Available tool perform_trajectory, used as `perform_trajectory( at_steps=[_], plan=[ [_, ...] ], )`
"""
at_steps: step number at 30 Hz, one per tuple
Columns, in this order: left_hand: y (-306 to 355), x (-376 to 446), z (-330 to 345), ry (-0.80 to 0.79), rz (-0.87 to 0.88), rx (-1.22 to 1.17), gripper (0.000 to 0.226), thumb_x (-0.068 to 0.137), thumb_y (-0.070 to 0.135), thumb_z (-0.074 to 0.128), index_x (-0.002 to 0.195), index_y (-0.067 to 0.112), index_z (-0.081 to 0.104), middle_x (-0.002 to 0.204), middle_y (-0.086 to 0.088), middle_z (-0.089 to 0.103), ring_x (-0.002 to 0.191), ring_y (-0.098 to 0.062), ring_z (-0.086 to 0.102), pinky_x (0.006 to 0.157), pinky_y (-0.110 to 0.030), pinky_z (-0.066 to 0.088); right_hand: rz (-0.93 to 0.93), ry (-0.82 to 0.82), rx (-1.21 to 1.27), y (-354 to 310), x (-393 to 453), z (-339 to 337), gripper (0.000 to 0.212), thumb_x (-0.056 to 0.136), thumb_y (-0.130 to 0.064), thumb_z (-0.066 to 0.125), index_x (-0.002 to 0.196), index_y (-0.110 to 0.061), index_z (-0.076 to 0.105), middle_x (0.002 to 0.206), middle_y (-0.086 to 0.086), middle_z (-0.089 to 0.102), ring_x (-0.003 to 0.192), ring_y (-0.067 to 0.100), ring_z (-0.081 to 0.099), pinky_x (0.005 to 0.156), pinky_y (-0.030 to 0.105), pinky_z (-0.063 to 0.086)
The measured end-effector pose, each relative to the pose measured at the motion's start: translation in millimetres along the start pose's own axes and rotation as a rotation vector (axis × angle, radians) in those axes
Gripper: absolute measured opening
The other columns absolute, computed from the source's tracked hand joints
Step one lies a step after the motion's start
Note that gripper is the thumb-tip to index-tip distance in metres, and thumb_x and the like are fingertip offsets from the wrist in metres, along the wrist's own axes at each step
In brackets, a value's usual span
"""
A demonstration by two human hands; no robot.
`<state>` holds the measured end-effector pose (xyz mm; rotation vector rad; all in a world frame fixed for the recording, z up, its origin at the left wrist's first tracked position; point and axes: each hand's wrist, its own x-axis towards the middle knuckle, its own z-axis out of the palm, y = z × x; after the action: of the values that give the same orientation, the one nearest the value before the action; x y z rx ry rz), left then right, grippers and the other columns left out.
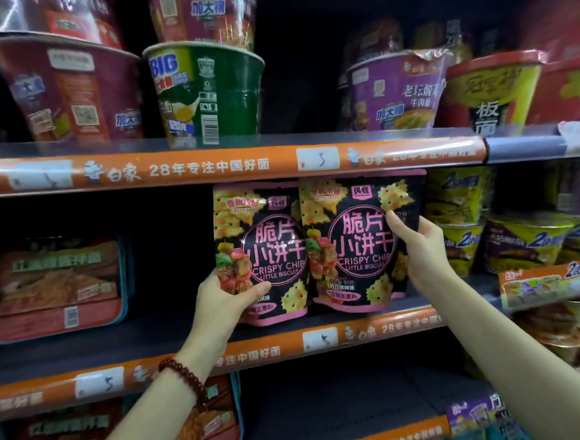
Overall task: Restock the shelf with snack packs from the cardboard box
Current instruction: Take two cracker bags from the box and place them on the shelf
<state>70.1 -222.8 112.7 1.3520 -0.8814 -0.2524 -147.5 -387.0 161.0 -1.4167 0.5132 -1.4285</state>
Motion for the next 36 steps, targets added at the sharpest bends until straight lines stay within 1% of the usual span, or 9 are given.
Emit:
perform_trajectory(
  at_steps=[6,10,13,17,20,24,29,32,36],
  plan=[
    [-10,9,4,-0.063,-0.059,0.066,0.032,0.07,0.012,0.082,0.093,0.025,0.062,0.083,0.008,0.068,0.082,-0.013,0.066,0.084,-0.045,0.055,0.069,-0.134,-0.017,27,11,-11,0.015,0.085,-0.025,0.066,0.096,-0.015,0.066,0.097,0.006,0.073,0.091,0.019,0.071,0.08,0.036,0.055],
    [-8,17,-7,-0.188,-0.103,0.133,0.042,0.071,0.007,0.08,0.106,0.016,0.06,0.097,-0.002,0.071,0.092,-0.017,0.067,0.089,-0.035,0.052,0.087,-0.306,-0.123,35,11,-16,0.034,0.073,-0.007,0.075,0.098,-0.023,0.06,0.093,-0.003,0.072,0.082,0.005,0.07,0.068,0.02,0.054],
    [-5,21,-15,-0.263,-0.151,0.166,0.054,0.068,0.004,0.081,0.114,0.018,0.056,0.107,-0.001,0.07,0.099,-0.015,0.067,0.089,-0.031,0.051,0.127,-0.374,-0.133,41,9,-23,0.046,0.068,0.003,0.077,0.102,-0.021,0.058,0.095,-0.003,0.072,0.084,0.006,0.071,0.063,0.017,0.055],
    [-5,26,-3,-0.2,-0.103,0.216,0.053,0.066,0.0,0.082,0.107,0.021,0.056,0.099,0.005,0.069,0.09,-0.005,0.065,0.074,-0.018,0.05,0.117,-0.298,-0.081,46,8,-39,0.045,0.067,0.003,0.078,0.103,-0.018,0.06,0.096,0.003,0.074,0.087,0.016,0.072,0.067,0.027,0.058],
    [-15,39,17,-0.168,-0.113,0.19,0.056,0.062,0.0,0.085,0.106,0.021,0.056,0.098,0.008,0.067,0.09,-0.003,0.063,0.083,-0.025,0.051,0.116,-0.218,-0.029,46,10,-59,0.052,0.056,-0.01,0.085,0.101,-0.018,0.061,0.094,0.005,0.075,0.089,0.022,0.072,0.07,0.036,0.058],
    [-24,59,45,-0.198,-0.118,0.19,0.057,0.062,0.003,0.086,0.105,0.024,0.057,0.098,0.011,0.066,0.095,-0.008,0.063,0.092,-0.03,0.048,0.113,-0.172,-0.008,43,10,-83,0.091,0.019,-0.043,0.094,0.1,-0.017,0.062,0.094,0.004,0.075,0.085,0.02,0.073,0.063,0.029,0.058],
    [-30,74,75,-0.234,-0.12,0.177,0.051,0.064,0.003,0.086,0.098,0.029,0.058,0.095,0.011,0.066,0.099,-0.013,0.062,0.088,-0.025,0.045,0.101,-0.183,-0.02,41,9,-93,0.087,0.02,-0.043,0.094,0.096,-0.015,0.064,0.092,0.006,0.075,0.086,0.023,0.073,0.063,0.028,0.058],
    [-33,76,76,-0.232,-0.132,0.182,0.052,0.064,0.004,0.085,0.104,0.024,0.058,0.104,0.003,0.067,0.103,-0.015,0.062,0.094,-0.029,0.047,0.111,-0.201,-0.033,42,6,-89,0.092,0.017,-0.048,0.093,0.097,-0.014,0.064,0.092,0.006,0.075,0.084,0.023,0.073,0.062,0.029,0.058],
    [-30,72,69,-0.277,-0.168,0.189,0.059,0.069,0.005,0.082,0.115,0.022,0.05,0.102,0.01,0.06,0.109,-0.013,0.056,0.1,-0.027,0.042,0.13,-0.225,-0.037,44,6,-80,0.095,0.016,-0.049,0.093,0.1,-0.015,0.062,0.092,0.008,0.075,0.084,0.025,0.073,0.062,0.037,0.058]
  ],
)
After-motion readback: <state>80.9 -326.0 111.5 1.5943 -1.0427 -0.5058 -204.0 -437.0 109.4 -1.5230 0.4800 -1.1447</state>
